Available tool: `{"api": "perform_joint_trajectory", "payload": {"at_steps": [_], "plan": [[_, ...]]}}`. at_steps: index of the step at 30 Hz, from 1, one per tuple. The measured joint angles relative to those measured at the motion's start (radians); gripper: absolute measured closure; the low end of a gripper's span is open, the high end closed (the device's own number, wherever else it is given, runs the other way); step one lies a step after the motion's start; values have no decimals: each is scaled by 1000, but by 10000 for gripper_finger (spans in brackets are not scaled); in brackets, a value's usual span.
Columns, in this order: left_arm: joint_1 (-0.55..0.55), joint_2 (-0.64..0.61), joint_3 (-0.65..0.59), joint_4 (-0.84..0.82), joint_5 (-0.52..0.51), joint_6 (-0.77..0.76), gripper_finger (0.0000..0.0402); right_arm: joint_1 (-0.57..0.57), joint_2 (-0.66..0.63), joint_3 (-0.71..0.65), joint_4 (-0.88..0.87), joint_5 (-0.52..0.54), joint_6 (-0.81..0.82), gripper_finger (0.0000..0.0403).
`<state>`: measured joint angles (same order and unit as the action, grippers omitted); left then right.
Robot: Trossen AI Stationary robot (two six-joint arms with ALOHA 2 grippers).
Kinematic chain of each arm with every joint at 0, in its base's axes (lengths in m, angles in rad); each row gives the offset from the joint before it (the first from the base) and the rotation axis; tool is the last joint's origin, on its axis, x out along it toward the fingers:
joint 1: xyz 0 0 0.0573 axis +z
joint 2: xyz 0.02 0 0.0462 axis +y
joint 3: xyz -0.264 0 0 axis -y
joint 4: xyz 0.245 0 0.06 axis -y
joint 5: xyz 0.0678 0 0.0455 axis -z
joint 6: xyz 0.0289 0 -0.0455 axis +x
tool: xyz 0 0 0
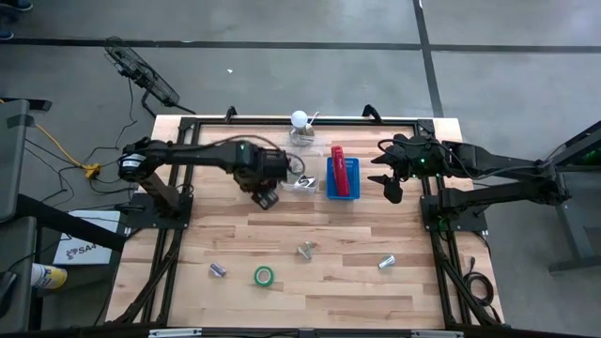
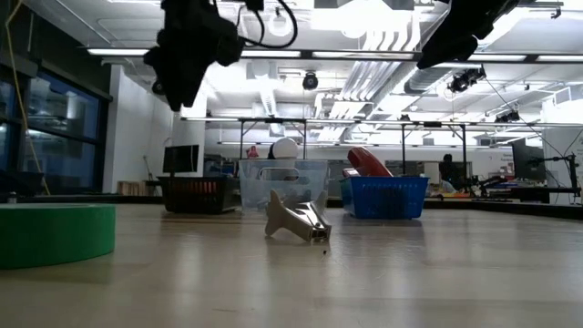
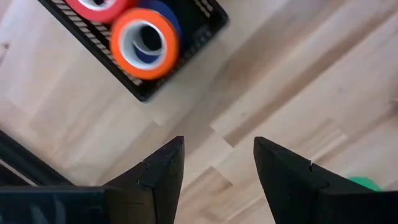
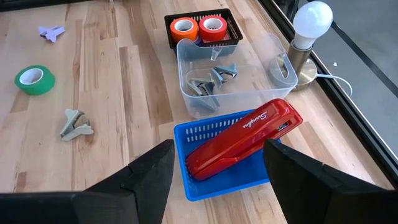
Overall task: Pick and place Stapler, Stapler remover, tape
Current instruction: Put the green tape into the black basket
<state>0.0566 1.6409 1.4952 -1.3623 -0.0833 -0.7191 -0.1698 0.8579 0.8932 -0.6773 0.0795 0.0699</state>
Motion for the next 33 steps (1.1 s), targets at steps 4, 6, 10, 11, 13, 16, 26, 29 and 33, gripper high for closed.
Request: {"api": "perform_joint_trajectory", "payload": {"at_steps": [4,6,10,11,13,16,26,29,33], "plan": [[-83,0,0,1,-2,-102,214,0,0,0,0,0,-1,165],[-122,0,0,1,-2,-153,214,0,0,0,0,0,-4,165],[-199,0,0,0,-5,-235,214,0,0,0,0,0,-22,165],[-216,0,0,1,-5,-253,214,0,0,0,0,-1,-23,165],[-248,0,0,2,-5,-282,214,0,0,0,0,-1,-25,165],[-293,0,0,2,-5,-314,214,0,0,0,0,-1,-25,165],[-417,25,1,35,-32,-359,214,0,0,0,0,-6,39,165],[-446,38,-1,77,-31,-409,214,0,0,0,0,-8,62,165],[-477,65,-1,124,-21,-524,214,0,0,0,0,-10,92,165]]}}
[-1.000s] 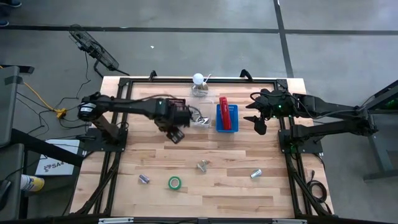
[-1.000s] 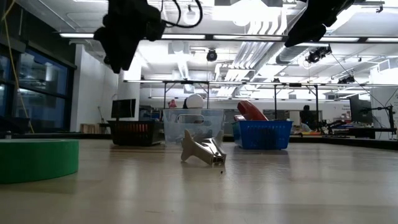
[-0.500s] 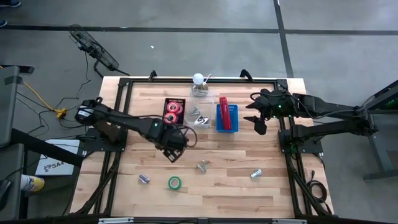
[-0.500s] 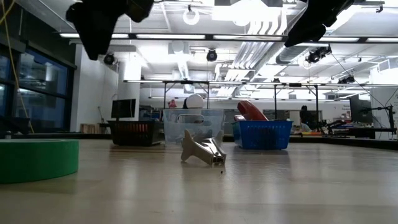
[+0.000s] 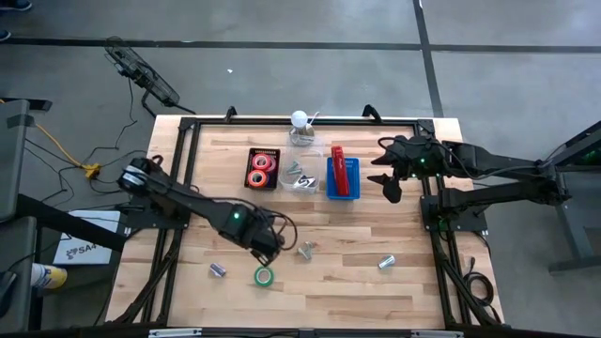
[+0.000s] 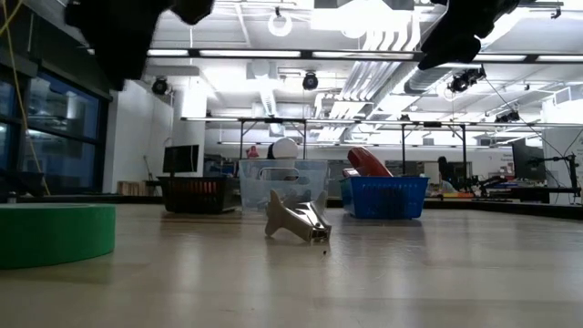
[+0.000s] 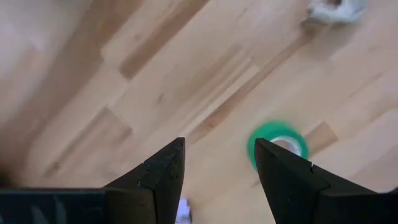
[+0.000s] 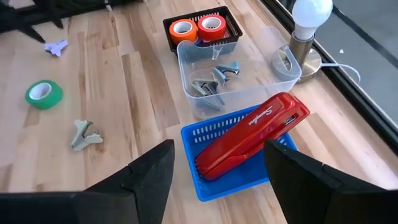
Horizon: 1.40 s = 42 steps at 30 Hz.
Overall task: Pick and place Stapler, Stapler remover, tape
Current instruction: Put the green tape into the black basket
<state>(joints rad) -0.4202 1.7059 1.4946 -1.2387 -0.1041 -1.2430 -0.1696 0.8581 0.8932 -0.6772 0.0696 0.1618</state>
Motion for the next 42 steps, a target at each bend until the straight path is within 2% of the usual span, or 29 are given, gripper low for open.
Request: {"api": "perform_joint_trajectory", "payload": {"at_steps": [9,20,26,35,38,42], "plan": [[-62,102,-1,78,103,-172,214,0,0,0,-10,-57,89,165],[-104,232,4,238,166,-214,214,0,6,0,-60,-74,92,165],[-104,297,1,208,234,-256,214,5,18,0,-70,-87,83,165],[-97,348,-1,176,231,-263,215,20,26,0,-85,-109,37,165],[-97,356,-1,186,231,-265,230,20,25,0,-88,-106,24,165],[-97,355,1,197,229,-292,272,20,26,0,-92,-106,18,165]]}}
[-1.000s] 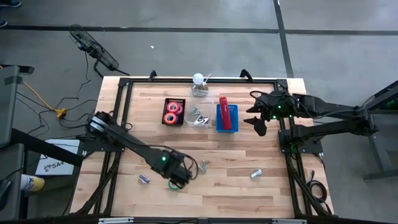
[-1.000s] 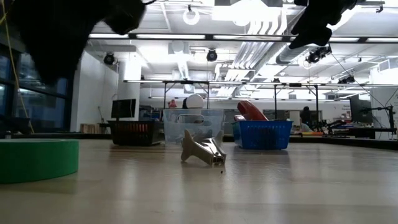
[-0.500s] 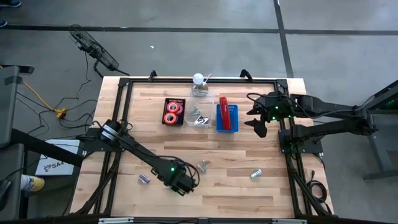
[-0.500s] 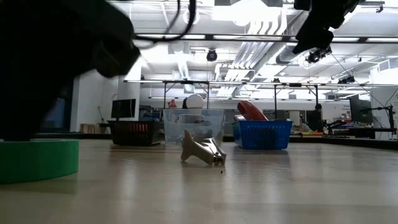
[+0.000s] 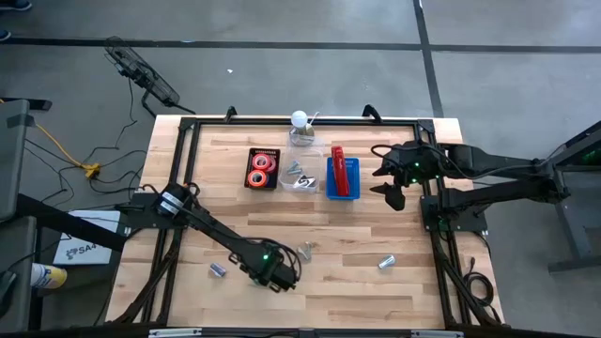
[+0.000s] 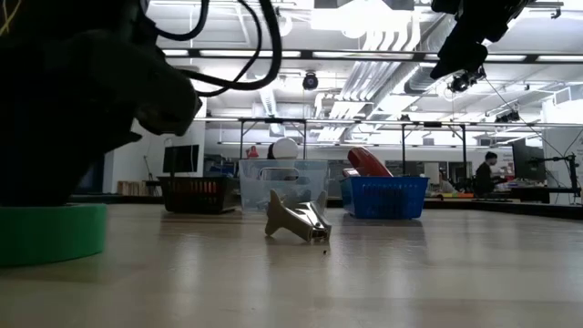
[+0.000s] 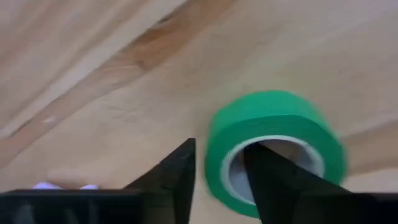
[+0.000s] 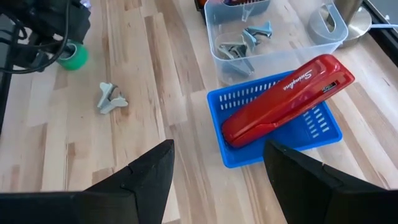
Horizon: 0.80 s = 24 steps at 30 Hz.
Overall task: Pick and place Stapler, Stapler remover, tape
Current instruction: Put the green tape into the black basket
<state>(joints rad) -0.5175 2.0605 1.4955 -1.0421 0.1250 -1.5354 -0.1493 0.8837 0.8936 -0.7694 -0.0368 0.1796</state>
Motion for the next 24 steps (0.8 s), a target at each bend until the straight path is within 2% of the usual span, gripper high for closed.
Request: {"api": "perform_joint_trajectory", "payload": {"at_steps": [6,7,14,20,24], "plan": [[0,0,-1,-1,24,-7,364,0,0,0,0,0,-26,165],[0,0,-1,0,24,-7,368,0,0,0,0,0,-31,165],[9,-18,-1,6,16,-20,368,0,0,0,0,-1,-43,165],[35,-75,18,-7,-77,-49,368,0,0,0,0,-1,-50,165],[62,-119,19,-37,-98,-67,368,0,0,0,1,-1,-50,165]]}}
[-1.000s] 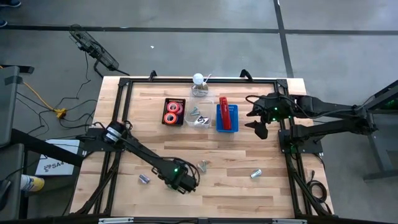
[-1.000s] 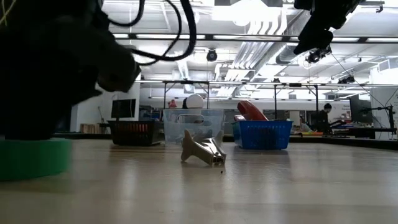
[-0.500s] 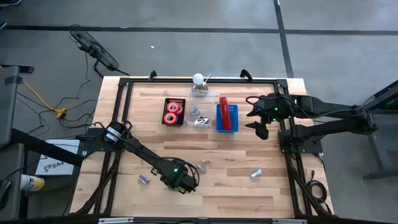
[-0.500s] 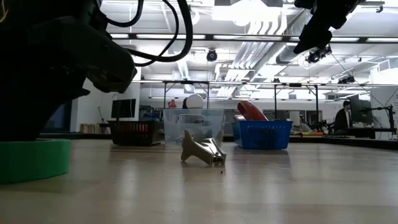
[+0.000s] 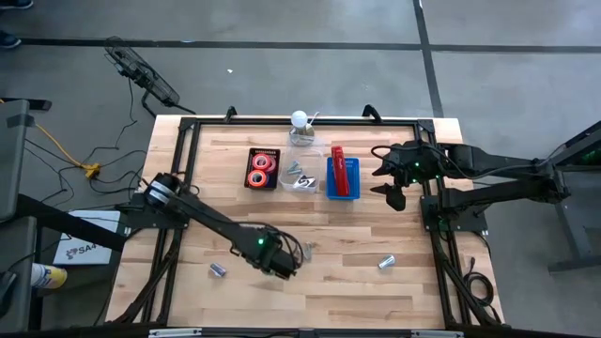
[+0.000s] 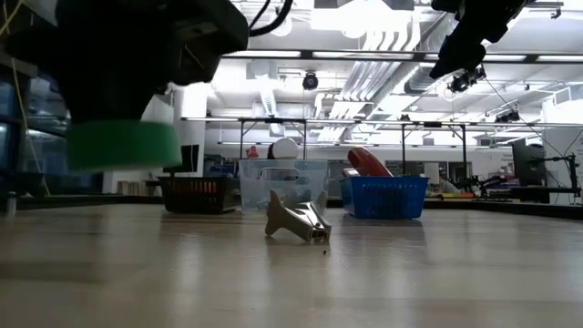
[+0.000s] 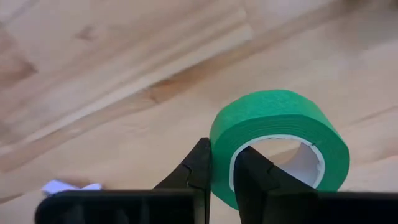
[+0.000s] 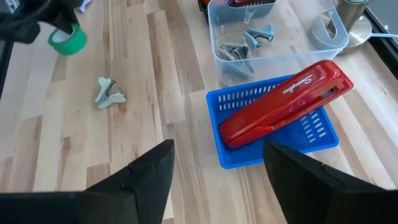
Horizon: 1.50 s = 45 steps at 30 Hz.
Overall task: Pick and place Stapler, Stapler remover, tape
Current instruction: Put the green tape into the black basket
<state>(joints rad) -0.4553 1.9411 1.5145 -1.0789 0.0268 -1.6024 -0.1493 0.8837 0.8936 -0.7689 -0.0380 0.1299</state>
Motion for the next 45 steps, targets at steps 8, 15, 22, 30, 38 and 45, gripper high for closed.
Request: {"api": "perform_joint_trajectory", "payload": {"at_steps": [8,15,22,30,38,45], "plan": [[111,-83,0,-90,-37,37,368,0,0,0,0,0,0,165],[288,-133,0,-200,-46,297,368,0,0,0,2,0,0,165],[508,-141,0,-252,-88,661,368,0,0,0,2,1,2,165],[743,-141,0,-248,-138,987,368,0,0,0,2,29,53,165],[885,-139,-3,-214,-139,1284,368,0,0,0,3,103,82,165],[966,-139,-4,-168,-151,1359,368,0,0,0,3,148,155,165]]}}
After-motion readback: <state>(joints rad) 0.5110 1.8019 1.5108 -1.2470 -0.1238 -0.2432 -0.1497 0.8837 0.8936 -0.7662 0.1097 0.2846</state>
